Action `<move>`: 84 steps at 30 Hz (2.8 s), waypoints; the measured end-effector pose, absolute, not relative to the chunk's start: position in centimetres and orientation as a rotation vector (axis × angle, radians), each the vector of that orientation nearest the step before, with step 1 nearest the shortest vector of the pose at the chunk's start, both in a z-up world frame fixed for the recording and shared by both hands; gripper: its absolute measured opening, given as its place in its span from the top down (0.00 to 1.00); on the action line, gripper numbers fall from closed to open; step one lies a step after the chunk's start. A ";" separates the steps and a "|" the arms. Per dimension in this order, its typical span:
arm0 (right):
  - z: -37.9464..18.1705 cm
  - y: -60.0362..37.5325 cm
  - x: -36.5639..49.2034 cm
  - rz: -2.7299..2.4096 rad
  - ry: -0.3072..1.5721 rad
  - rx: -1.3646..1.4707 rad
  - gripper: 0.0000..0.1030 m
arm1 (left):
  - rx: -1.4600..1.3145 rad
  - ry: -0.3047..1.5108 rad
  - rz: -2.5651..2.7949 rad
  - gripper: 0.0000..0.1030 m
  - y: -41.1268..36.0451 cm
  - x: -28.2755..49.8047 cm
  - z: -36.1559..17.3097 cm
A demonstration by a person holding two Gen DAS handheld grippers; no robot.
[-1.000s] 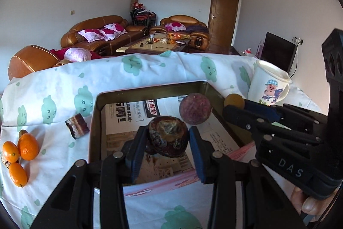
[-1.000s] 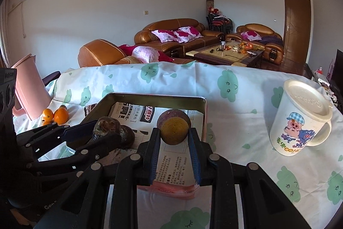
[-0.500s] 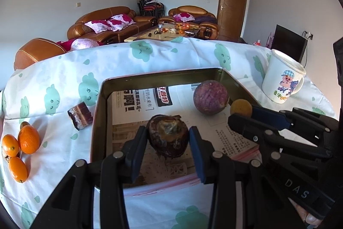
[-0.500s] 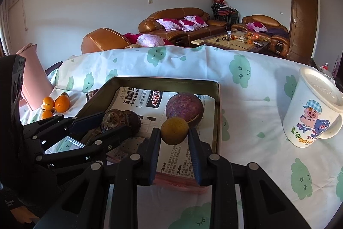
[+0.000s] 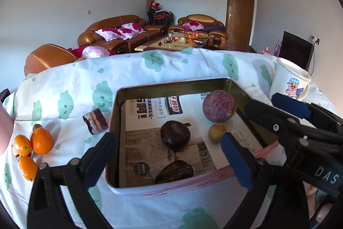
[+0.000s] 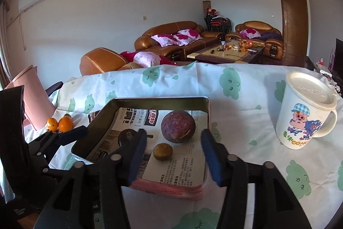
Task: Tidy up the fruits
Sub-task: 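Move both open tools back toward the oranges and cake cup, then grasp the chocolate cake cup with the right tool while the left tool grasps an orange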
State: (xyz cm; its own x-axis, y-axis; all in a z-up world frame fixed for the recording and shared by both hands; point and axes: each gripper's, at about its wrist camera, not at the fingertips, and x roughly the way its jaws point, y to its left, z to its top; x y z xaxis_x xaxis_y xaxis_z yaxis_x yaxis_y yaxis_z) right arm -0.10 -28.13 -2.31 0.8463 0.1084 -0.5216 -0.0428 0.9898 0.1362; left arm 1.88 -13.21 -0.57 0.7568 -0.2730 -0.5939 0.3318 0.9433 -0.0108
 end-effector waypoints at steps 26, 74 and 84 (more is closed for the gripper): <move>-2.1 -28.4 -1.4 -0.136 0.458 0.055 0.29 | 0.098 0.566 -0.213 0.00 -6.7 1.1 0.6; -1.5 -11.5 4.0 0.212 0.596 -0.062 0.29 | -0.134 0.551 -0.125 0.59 9.7 4.0 1.4; -3.6 -6.8 13.3 0.284 0.834 -0.267 0.30 | -0.182 0.516 -0.057 0.59 12.2 4.0 2.6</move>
State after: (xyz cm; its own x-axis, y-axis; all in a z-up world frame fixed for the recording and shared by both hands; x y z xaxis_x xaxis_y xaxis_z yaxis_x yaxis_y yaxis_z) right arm 13.30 -6.80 -3.56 0.6387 0.1419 -0.7563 -0.3490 0.9294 -0.1204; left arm 4.02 12.17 2.61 0.8687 -0.0999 -0.4851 0.0086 0.9823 -0.1869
